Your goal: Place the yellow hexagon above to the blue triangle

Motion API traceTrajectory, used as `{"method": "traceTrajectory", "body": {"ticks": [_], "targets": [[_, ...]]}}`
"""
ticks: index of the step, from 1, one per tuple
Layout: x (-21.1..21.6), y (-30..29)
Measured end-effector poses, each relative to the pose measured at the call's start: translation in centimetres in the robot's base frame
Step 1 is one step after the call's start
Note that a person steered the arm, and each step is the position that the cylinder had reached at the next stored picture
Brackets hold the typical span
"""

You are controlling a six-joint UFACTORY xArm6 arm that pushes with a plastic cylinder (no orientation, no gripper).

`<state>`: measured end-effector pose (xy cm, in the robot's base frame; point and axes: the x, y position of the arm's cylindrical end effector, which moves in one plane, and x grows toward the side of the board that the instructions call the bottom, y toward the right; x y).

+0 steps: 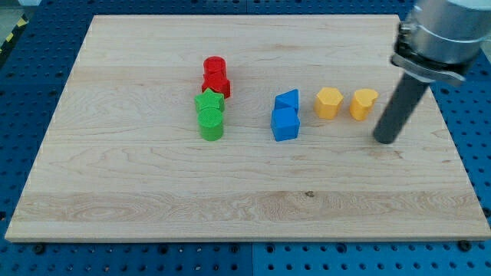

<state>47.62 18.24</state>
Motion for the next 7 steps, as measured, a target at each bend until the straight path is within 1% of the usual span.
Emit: {"method": "traceTrajectory", "body": {"ticks": [1, 2, 4, 5, 6, 7], "targets": [[-3.1, -2.8], [-4.9, -4.6], [-4.9, -4.1], [-4.9, -1.6], [-2.9, 1.2], [-0.3, 1.4]]}}
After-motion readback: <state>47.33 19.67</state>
